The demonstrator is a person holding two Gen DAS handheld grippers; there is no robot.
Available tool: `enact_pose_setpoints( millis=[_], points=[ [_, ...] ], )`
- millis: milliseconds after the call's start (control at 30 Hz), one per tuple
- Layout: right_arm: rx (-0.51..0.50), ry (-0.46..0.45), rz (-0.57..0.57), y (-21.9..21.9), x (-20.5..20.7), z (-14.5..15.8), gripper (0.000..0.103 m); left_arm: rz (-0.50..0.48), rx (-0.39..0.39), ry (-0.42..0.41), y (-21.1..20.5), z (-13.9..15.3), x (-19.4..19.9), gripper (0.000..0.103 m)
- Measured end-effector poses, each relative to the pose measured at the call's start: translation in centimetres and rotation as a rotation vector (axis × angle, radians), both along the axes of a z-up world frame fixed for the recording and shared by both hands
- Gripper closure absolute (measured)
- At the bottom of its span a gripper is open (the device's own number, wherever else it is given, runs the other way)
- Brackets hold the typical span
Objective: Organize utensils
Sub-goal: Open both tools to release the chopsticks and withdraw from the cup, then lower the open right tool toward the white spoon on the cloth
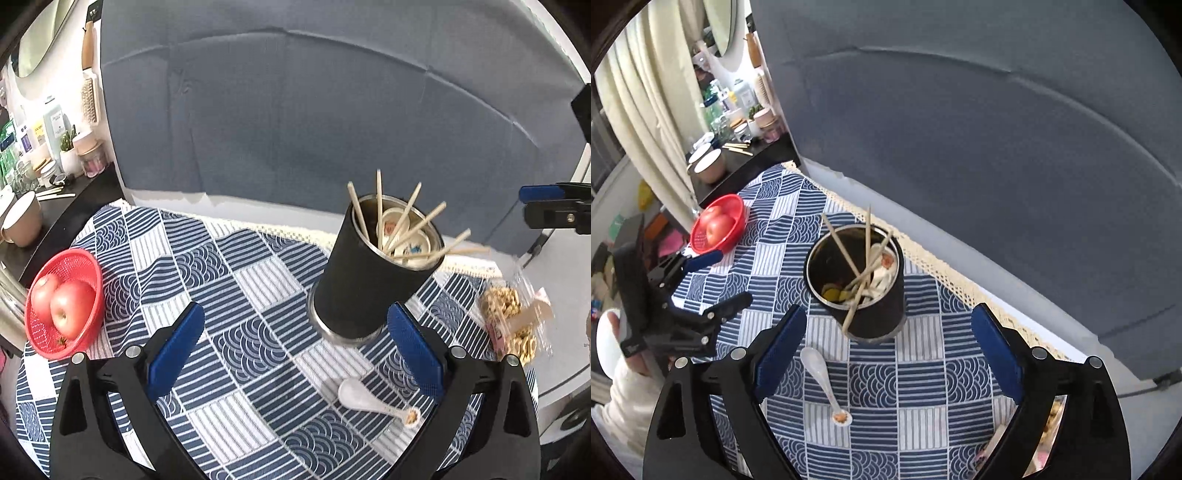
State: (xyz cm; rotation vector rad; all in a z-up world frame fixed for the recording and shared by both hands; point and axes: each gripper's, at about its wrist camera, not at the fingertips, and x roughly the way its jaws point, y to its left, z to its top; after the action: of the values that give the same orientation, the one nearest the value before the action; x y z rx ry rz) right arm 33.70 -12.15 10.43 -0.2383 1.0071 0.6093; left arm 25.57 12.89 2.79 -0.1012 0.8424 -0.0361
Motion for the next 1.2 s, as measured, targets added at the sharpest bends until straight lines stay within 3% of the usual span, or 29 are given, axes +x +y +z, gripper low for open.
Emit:
enact_pose_setpoints(
  millis=[267, 600, 667, 867, 1200],
  points=[
    [-0.01, 0.01, 0.007, -1.3, -3.6, -2.2, 0.016, -0.044, -0.002, 0.076, -0.7, -2.0, -1.3, 0.006],
    [-0.032, 0.083, -0.021, -2.4, -6.8, -7.3, 0.016, -0.097, 0.005, 0.166, -2.1, -5.2, -2.1, 0.006],
    [-0.043, 0.099, -0.005, -2.4, -7.3, -8.4, 0.016, -0.109, 0.011, 0.184, -2.4, -6.0, -2.0, 0.006],
    [-0.101, 0.129, 0.04, -1.8, -8.9, -12.3, 0.016, -0.153, -0.066, 0.272, -2.6, -8.9, -1.5, 0.006],
    [-0.131, 0.149, 0.102, -0.5, -9.6, -17.5, 0.016, -0.174, -0.042, 0.351, -3.1, -12.0, -0.4, 0.006]
  ],
)
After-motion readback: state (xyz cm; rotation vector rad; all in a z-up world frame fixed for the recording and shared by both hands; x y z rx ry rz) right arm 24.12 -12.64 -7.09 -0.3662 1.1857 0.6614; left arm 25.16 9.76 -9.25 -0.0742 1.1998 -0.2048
